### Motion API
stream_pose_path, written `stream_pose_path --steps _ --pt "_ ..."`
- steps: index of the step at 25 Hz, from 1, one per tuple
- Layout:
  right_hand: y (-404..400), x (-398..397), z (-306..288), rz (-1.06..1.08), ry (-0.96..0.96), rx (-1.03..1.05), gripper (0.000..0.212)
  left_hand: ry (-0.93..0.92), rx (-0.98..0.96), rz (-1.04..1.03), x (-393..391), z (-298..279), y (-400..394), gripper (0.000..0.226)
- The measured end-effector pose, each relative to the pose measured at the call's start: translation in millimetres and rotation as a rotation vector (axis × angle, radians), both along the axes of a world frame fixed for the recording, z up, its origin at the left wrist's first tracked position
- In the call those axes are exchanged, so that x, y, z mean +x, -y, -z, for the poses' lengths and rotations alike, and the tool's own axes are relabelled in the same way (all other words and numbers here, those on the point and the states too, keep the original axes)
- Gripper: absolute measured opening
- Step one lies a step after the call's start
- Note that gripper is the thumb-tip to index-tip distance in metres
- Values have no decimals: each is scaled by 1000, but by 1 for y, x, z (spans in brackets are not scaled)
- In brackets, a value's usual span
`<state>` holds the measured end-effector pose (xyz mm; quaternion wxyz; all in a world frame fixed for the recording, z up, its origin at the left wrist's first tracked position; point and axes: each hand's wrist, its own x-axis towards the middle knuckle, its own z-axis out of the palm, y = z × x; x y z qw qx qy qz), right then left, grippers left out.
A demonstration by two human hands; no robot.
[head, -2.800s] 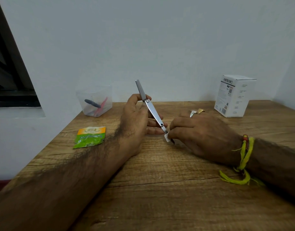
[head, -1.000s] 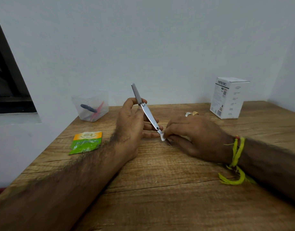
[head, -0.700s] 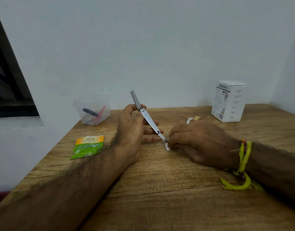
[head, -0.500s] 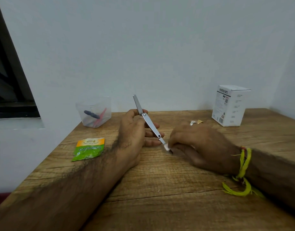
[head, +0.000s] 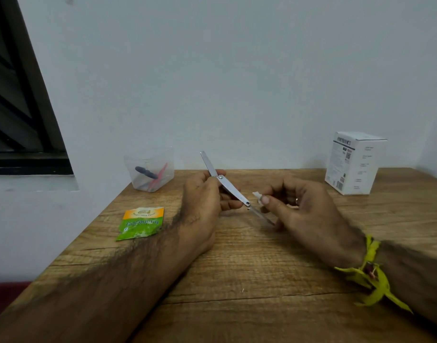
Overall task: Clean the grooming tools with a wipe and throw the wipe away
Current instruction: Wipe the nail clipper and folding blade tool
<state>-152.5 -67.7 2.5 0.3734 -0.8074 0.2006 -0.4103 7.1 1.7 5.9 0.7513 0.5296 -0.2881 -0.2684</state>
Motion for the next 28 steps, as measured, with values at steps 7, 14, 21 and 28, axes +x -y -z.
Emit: stream_pose_path --steps 7,14,21,28 --pt "-7 1 0 -32 -170 -177 13 -45 21 44 -2 0 -1 23" --pt "7 2 0 -137 10 334 8 -57 -39 131 -2 -1 -4 15" --pt "12 2 -7 -481 192 1029 17 -58 -97 325 4 -2 -6 19" --pt "16 5 -6 -260 263 882 27 -130 -142 94 6 -2 -5 17"
